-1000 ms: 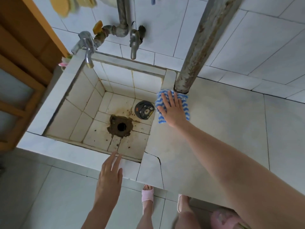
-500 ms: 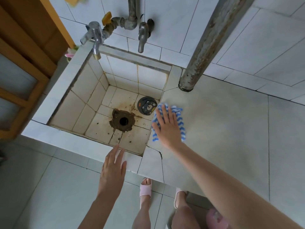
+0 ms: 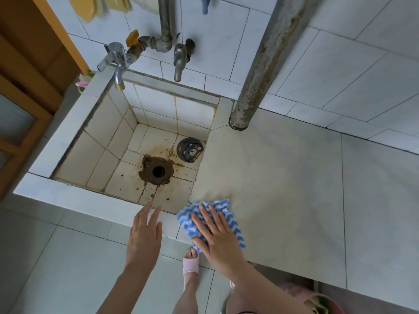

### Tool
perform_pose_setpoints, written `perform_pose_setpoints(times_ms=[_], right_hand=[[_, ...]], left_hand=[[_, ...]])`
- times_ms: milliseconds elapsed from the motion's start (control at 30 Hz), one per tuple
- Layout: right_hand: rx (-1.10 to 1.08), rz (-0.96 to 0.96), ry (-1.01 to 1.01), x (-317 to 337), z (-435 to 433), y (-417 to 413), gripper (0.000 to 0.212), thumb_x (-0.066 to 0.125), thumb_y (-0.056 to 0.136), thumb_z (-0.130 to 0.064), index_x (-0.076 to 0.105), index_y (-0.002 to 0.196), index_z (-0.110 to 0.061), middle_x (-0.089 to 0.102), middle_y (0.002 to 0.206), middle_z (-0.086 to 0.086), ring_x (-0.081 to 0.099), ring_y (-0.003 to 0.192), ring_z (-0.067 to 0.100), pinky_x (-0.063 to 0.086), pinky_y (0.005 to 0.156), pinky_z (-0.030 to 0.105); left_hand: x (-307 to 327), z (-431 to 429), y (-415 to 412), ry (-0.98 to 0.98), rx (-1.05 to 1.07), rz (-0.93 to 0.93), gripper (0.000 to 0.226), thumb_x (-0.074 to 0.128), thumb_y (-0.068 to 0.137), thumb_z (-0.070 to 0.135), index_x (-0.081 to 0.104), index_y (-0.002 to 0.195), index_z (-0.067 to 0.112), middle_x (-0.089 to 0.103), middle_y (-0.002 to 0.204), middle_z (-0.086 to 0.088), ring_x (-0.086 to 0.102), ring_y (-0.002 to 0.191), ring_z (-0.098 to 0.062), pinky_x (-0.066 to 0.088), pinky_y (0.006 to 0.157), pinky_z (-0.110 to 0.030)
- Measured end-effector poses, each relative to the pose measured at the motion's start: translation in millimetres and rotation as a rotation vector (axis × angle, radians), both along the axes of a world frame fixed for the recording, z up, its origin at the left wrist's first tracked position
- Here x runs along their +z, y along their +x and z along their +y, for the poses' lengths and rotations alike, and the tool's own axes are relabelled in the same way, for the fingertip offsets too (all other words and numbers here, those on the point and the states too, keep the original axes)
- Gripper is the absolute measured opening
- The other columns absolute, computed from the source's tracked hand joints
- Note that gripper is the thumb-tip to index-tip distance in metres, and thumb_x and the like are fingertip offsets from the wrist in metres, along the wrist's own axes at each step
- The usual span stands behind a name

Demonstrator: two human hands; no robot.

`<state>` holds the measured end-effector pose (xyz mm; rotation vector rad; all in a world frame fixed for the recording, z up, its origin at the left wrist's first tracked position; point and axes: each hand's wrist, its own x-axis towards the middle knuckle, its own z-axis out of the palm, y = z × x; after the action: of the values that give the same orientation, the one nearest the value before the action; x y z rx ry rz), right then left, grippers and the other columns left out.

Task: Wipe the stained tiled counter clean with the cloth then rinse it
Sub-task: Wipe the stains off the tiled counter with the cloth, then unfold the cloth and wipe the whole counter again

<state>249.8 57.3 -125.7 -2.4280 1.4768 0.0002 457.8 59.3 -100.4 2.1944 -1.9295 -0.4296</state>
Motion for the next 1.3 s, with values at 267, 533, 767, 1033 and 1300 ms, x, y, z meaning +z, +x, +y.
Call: perform_pose_setpoints(times_ms=[267, 533, 767, 1033, 1300], right_hand=[[-0.262, 0.031, -0.009, 2.3, -14.3, -69.1, 0.057, 0.023, 0.099, -0.053, 0.023, 0.148, -0.025, 0.019, 0.157, 0.005, 0.012, 0.145, 0.025, 0.016, 0.115, 0.041], [-0.471, 0.14, 0.114, -9.3, -82.4, -78.3, 0.067, 0.0, 0.098, -0.053, 0.02, 0.149, -0.016, 0.012, 0.156, 0.018, 0.004, 0.143, 0.038, 0.012, 0.116, 0.051], [-0.341, -0.168, 0.178, 13.6, -85.6, -86.2, 0.07, 0.009, 0.086, -0.069, -0.01, 0.145, -0.035, -0.022, 0.15, -0.015, -0.028, 0.138, 0.01, -0.017, 0.113, 0.036], [-0.397, -0.319, -0.105, 34.5, -49.9, -157.7, 0.038, 0.05, 0.083, -0.032, 0.064, 0.115, -0.019, 0.064, 0.118, 0.001, 0.045, 0.106, 0.017, 0.037, 0.094, 0.033], [-0.355, -0.295, -0.033, 26.2, -43.3, -152.5, 0.026, 0.055, 0.075, -0.032, 0.061, 0.099, -0.025, 0.061, 0.101, -0.004, 0.046, 0.095, 0.013, 0.035, 0.085, 0.022]], left_hand=[[1.7, -11.7, -15.2, -0.02, -0.084, 0.033, 0.045, 0.064, 0.08, 0.005, 0.055, 0.124, 0.005, 0.045, 0.136, -0.017, 0.057, 0.109, -0.034, 0.056, 0.074, -0.042], [-3.2, -23.1, -35.9, -0.028, -0.198, 0.212, 0.043, 0.056, 0.088, 0.008, 0.051, 0.131, 0.013, 0.047, 0.137, -0.007, 0.046, 0.124, -0.024, 0.045, 0.093, -0.037], [-1.7, -41.0, -61.0, -0.07, -0.318, 0.274, 0.043, 0.064, 0.083, 0.005, 0.057, 0.125, 0.013, 0.054, 0.131, -0.004, 0.045, 0.117, -0.017, 0.041, 0.094, -0.033], [10.5, -59.1, -121.7, -0.041, -0.475, 0.398, 0.042, 0.076, 0.071, 0.007, 0.066, 0.11, 0.019, 0.065, 0.112, 0.003, 0.059, 0.103, -0.015, 0.046, 0.087, -0.025], [7.7, -65.3, -145.1, -0.012, -0.551, 0.302, 0.047, 0.091, 0.046, 0.008, 0.071, 0.087, 0.021, 0.067, 0.091, 0.005, 0.064, 0.081, -0.013, 0.052, 0.061, -0.018]])
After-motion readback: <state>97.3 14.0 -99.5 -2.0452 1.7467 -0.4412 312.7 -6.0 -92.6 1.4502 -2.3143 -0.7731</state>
